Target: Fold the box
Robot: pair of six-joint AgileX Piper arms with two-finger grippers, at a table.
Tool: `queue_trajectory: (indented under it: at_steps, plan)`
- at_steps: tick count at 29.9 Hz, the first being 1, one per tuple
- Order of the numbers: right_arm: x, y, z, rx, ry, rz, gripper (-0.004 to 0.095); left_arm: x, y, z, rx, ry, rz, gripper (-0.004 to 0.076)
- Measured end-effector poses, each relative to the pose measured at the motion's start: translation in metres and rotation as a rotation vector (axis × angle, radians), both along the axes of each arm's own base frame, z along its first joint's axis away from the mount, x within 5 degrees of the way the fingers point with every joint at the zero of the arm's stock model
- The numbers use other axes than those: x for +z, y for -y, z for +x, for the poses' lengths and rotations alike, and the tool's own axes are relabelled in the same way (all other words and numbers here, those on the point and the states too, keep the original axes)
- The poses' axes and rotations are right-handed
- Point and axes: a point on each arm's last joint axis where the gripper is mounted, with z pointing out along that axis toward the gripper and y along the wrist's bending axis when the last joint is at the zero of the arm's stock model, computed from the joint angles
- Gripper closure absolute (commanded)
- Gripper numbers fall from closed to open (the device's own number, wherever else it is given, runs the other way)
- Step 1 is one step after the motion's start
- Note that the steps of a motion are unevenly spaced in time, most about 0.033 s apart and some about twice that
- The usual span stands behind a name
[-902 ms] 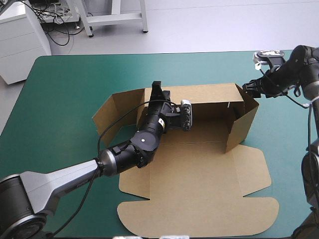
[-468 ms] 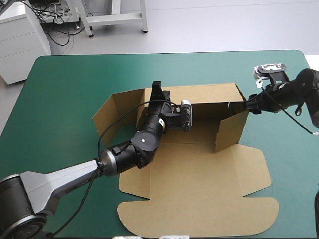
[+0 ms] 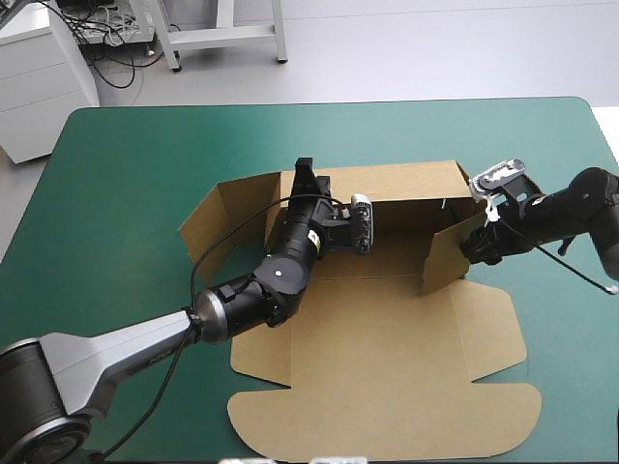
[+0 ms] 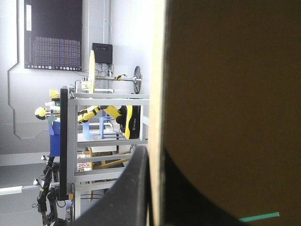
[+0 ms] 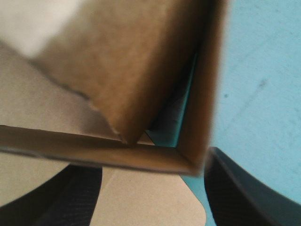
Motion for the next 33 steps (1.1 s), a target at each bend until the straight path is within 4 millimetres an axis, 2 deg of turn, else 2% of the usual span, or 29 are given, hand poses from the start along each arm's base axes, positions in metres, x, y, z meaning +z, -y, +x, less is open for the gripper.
queue_trajectory:
  at_steps: [7, 16, 27, 33]
  plan:
    - [0.001, -0.004, 0.000, 0.063, 0.030, 0.025, 0.0331, 0.000, 0.000, 0.000, 0.001, 0.002, 0.003, 0.0756]
    - [0.005, -0.010, 0.002, 0.055, 0.049, 0.106, 0.0326, 0.000, -0.001, 0.001, 0.014, 0.008, 0.005, 0.0756]
    - [0.015, -0.017, 0.010, 0.086, 0.196, 0.192, 0.0326, 0.000, -0.002, 0.002, 0.037, 0.015, 0.002, 0.0756]
    - [0.010, -0.022, 0.018, 0.093, 0.210, 0.211, 0.0326, 0.000, -0.003, 0.002, 0.047, 0.017, -0.002, 0.0756]
